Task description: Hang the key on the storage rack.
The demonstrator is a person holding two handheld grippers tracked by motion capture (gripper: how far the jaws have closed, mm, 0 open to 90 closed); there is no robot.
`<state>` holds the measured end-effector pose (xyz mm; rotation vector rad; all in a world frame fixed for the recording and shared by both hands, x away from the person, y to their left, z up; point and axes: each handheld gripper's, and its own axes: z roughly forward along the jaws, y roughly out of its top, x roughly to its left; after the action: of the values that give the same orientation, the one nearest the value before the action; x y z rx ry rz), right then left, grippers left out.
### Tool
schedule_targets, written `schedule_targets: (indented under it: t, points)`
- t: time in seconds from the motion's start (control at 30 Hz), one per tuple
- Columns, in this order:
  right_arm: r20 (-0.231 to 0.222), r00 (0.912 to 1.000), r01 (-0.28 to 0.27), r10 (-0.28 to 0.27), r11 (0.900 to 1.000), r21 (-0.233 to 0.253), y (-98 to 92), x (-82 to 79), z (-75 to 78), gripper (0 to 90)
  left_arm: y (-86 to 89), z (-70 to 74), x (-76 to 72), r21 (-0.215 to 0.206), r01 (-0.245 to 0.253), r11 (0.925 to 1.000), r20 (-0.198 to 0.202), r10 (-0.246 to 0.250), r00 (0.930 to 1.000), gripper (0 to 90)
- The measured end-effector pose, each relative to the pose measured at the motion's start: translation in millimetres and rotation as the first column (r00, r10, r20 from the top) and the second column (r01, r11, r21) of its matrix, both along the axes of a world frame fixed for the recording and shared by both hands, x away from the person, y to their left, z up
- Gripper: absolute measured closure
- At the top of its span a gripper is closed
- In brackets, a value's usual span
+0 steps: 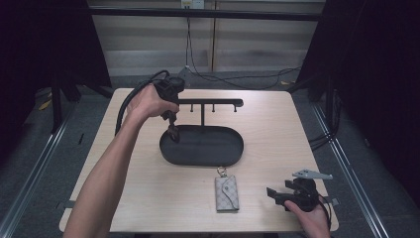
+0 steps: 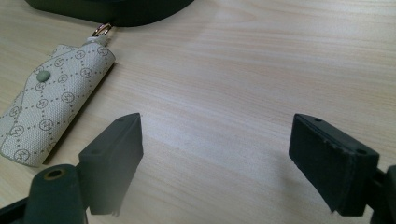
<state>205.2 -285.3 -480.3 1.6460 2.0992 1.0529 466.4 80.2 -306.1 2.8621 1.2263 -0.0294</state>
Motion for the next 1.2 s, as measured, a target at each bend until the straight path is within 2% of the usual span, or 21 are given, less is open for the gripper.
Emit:
schedule_targets:
  t: [0.1,0.17,0.27,0.57,0.8,0.9,0.97,1.0,1.2]
  points:
    - [0.002,1.0000,-0.008,0.008,1.000,-0.003,0.5,0.8,-0.4,17.4,3.8,1.2,-0.8,0.002,-0.004,1.0000,0.001,0.004,1.0000,70.8]
    - [0.002,1.0000,-0.007,0.007,1.000,-0.003,0.9,0.7,-0.4,17.4,6.3,1.0,-1.9,-0.016,-0.013,0.9998,-0.008,0.013,0.9999,70.8]
    - [0.001,1.0000,-0.006,0.006,1.000,-0.004,1.0,0.8,-0.5,17.4,10.0,2.3,-1.8,-0.019,-0.008,0.9998,-0.011,0.007,0.9999,70.8]
    - [-0.005,1.0000,-0.007,0.007,1.000,-0.005,1.3,1.4,-0.9,17.4,18.1,3.4,4.5,-0.017,-0.049,0.9987,-0.006,0.049,0.9988,70.8]
    - [0.000,1.0000,-0.007,0.007,1.000,-0.003,0.7,1.1,-0.7,17.4,15.6,0.7,10.3,-0.032,-0.070,0.9971,-0.008,0.069,0.9976,70.8]
    - [-0.002,1.0000,-0.007,0.007,1.000,-0.003,0.8,1.1,-0.6,17.4,12.5,0.0,12.0,-0.039,-0.080,0.9960,0.002,0.080,0.9968,70.8]
    - [0.001,1.0000,-0.009,0.009,1.000,-0.005,0.7,1.1,-0.8,17.4,10.0,-0.2,13.1,-0.039,-0.065,0.9971,0.001,0.065,0.9979,70.8]
    - [0.001,1.0000,-0.009,0.009,1.000,-0.004,0.7,1.1,-0.8,17.4,8.1,-0.5,13.0,-0.043,-0.081,0.9958,0.011,0.081,0.9966,70.8]
    - [-0.004,1.0000,-0.009,0.009,1.000,-0.002,1.2,0.6,-0.4,17.4,6.1,-6.3,19.0,-0.026,-0.089,0.9957,0.019,0.090,0.9958,70.8]
